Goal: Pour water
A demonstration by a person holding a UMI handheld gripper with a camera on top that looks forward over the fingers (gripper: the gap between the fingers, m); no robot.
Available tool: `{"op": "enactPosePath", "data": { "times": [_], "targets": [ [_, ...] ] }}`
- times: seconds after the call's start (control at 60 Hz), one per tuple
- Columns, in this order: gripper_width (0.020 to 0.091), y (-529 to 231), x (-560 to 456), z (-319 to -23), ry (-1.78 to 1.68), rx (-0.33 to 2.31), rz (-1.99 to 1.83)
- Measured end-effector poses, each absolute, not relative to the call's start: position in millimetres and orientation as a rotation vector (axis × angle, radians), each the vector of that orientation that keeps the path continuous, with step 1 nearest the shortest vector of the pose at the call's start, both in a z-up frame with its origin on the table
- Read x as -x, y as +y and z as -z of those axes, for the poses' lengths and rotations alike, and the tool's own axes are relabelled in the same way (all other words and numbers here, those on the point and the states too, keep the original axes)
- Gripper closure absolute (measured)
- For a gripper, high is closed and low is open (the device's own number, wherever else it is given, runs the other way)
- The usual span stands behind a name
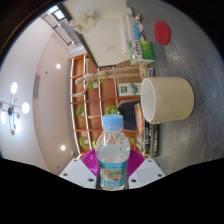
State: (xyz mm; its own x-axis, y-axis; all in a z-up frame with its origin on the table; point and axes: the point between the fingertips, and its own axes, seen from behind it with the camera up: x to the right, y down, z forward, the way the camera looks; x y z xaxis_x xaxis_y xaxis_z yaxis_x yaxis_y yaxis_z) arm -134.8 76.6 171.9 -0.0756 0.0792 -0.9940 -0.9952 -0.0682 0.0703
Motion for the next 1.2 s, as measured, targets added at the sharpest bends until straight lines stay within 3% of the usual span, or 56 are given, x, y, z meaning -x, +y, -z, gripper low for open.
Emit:
{"op": "enactPosePath", "data": {
  "times": [0.317,0.6,0.733,0.917,1.067,1.2],
  "targets": [
    [0.0792,87,98,-175,1.443,0.856,-1.625],
    [0.0785,83,111,-178,1.355,1.007,-1.552],
    [0.0778,78,111,-203,1.043,1.265,-1.249],
    [0.0779,74,65,-243,0.537,1.546,-0.53],
    [0.0781,73,-14,-236,0.308,1.649,0.052],
    [0.0775,71,-71,-219,0.302,1.659,0.237]
  ]
}}
